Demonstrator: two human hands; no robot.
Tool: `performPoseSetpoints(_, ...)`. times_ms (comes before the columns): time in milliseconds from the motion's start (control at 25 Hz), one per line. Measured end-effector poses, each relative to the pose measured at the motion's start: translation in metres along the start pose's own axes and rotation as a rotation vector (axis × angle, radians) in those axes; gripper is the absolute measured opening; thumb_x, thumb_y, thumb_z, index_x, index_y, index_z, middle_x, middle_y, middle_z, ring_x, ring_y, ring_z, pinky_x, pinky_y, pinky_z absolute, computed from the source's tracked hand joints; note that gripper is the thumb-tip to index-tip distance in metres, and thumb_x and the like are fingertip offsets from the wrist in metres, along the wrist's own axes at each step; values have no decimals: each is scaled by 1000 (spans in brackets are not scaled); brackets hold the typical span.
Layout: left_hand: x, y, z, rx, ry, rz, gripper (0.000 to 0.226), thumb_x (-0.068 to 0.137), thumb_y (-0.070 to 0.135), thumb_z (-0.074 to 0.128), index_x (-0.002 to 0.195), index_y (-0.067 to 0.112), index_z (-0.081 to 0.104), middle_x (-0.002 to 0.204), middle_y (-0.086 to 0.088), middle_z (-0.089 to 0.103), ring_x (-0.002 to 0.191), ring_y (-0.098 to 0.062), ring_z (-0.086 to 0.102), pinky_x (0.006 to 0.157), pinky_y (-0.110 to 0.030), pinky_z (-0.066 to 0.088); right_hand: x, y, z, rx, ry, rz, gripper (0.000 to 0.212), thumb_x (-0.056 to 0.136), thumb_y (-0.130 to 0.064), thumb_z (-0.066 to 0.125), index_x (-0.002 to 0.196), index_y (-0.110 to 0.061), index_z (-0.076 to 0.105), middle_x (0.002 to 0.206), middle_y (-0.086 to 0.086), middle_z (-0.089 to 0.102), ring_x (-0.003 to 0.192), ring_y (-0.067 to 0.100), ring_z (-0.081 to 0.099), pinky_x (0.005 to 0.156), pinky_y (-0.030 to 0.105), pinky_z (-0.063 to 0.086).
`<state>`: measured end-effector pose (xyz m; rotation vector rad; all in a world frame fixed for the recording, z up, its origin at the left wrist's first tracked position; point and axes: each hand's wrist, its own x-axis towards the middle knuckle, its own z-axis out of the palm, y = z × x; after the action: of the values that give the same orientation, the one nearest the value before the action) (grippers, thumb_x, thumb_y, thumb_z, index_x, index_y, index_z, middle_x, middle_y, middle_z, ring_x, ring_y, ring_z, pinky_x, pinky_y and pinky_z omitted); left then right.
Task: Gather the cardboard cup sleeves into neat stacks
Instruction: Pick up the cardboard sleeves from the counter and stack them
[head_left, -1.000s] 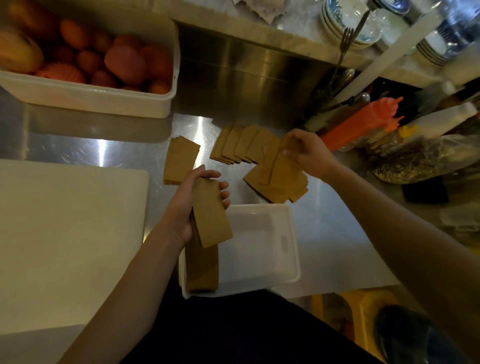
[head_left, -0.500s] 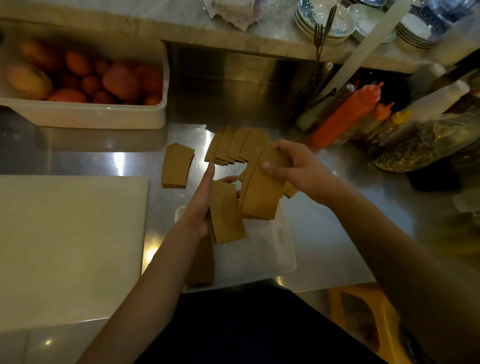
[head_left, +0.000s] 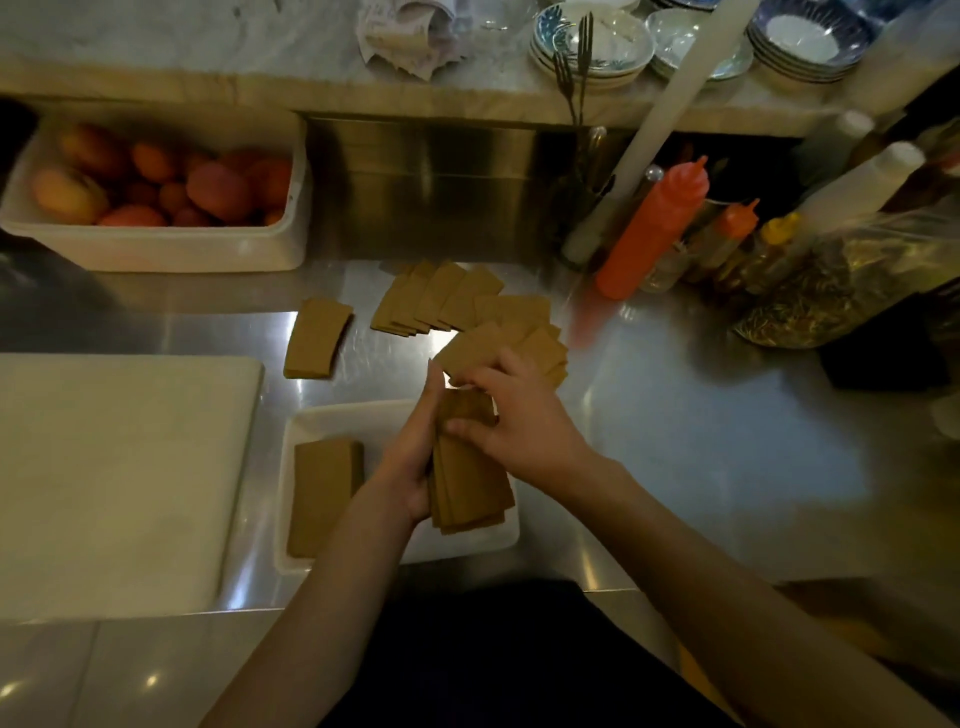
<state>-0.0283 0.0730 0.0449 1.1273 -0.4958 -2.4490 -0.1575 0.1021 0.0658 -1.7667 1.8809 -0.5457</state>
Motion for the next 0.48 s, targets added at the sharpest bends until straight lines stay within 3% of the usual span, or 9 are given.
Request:
performPoseSetpoints(80,5,-8,7,12,43,-3,67,78,70,45,123,23,63,114,-16,71,100,-33,69,86,-47,55,-5,13,-4,20,35,-4,45,81,-48,67,122,-30,59,122,-5,50,114,12,42,98,32,40)
performPoseSetpoints(160,6,-15,9,-49,86,9,65,79,69,49,121,22,65,106,-16,70,88,-28,68,77,-42,56,-8,31,-11,115,114,7,38,84,-44,67,119,-30,60,125,-5,50,113,7,40,96,27,36)
performPoseSetpoints(320,5,-21,7,-318,150,10,53,77,68,60,80,16,68,81,-10,62,68,-20,58,67,-34,53,1,75,-25,196,171,104,41,86,-37,65,123,-25,55,123,1,53,110,12,50,94,32,47)
performPoseSetpoints(400,2,-23,6,-412,197,9,50,76,65,65,84,16,67,82,-11,65,69,-21,59,69,-35,52,6,89,-25,197,116,146,40,87,-33,65,124,-21,56,118,2,57,104,12,54,89,30,49)
performPoseSetpoints(480,-1,-22,7,-503,216,5,46,76,55,71,103,18,65,87,-15,68,76,-22,61,75,-40,52,15,95,-23,195,55,166,41,88,-32,65,125,-19,55,114,0,59,100,12,56,86,31,52)
